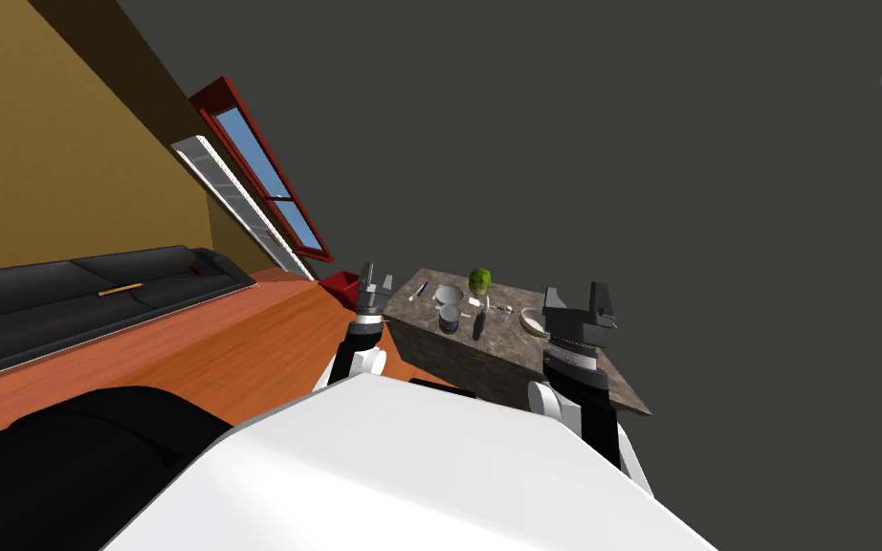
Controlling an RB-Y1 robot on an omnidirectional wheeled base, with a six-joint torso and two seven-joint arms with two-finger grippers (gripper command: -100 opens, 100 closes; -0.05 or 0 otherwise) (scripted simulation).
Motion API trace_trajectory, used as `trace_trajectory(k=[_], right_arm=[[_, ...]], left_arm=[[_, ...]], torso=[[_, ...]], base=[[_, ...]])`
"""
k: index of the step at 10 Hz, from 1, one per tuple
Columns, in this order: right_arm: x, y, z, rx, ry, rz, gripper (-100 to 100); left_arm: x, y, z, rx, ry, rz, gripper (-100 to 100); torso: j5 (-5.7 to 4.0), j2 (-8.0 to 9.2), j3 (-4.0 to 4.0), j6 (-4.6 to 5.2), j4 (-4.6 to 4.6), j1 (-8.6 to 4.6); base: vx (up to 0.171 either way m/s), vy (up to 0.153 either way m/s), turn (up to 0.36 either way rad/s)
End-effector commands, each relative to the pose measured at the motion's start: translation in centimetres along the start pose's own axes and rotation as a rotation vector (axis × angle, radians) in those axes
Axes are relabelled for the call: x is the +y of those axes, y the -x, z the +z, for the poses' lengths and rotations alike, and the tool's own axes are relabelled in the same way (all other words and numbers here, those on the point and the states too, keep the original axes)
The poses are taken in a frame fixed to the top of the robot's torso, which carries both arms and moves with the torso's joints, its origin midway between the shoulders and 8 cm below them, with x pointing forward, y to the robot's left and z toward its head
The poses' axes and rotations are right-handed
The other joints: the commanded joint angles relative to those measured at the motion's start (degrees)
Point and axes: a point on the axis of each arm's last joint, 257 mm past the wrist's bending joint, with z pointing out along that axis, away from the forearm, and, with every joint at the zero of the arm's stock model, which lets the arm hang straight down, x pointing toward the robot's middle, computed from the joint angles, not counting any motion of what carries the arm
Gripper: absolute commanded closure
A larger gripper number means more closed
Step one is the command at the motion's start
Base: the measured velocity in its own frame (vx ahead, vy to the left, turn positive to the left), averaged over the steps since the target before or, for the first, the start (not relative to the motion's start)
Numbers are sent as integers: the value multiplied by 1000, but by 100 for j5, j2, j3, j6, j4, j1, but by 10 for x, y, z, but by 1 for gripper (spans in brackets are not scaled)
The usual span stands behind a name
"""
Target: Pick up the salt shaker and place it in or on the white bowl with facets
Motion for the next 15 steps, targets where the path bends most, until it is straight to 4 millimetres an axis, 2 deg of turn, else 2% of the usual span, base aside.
trace_trajectory(k=[1,4,8,9,11,12,15], right_arm=[[-11,-3,-1,43,-24,-49,-100],[-36,0,-4,91,-69,-149,-100],[-80,16,-9,126,-144,-325,-100],[-80,16,-10,126,-145,-325,-100],[-102,28,-12,137,-182,-423,-100],[-105,29,-14,136,-189,-423,-100],[-137,51,-18,152,-247,-577,-100]], left_arm=[[0,0,0,0,0,0,0],[0,0,0,0,0,0,0],[0,0,0,0,0,0,0],[0,0,0,0,0,0,0],[0,0,0,0,0,0,0],[0,0,0,0,0,0,0],[0,0,0,0,0,0,0]], torso=[[0,0,0,0,0,0],[6,37,21,0,8,28],[10,17,10,0,4,45],[12,19,11,0,4,52],[7,6,4,0,1,30],[8,7,4,0,2,33],[10,8,5,0,2,46]], base=[[-72,27,-50],[-97,82,-46],[-50,117,-66],[-26,97,-20],[-21,78,-49],[-30,77,-40],[-34,118,-70]])
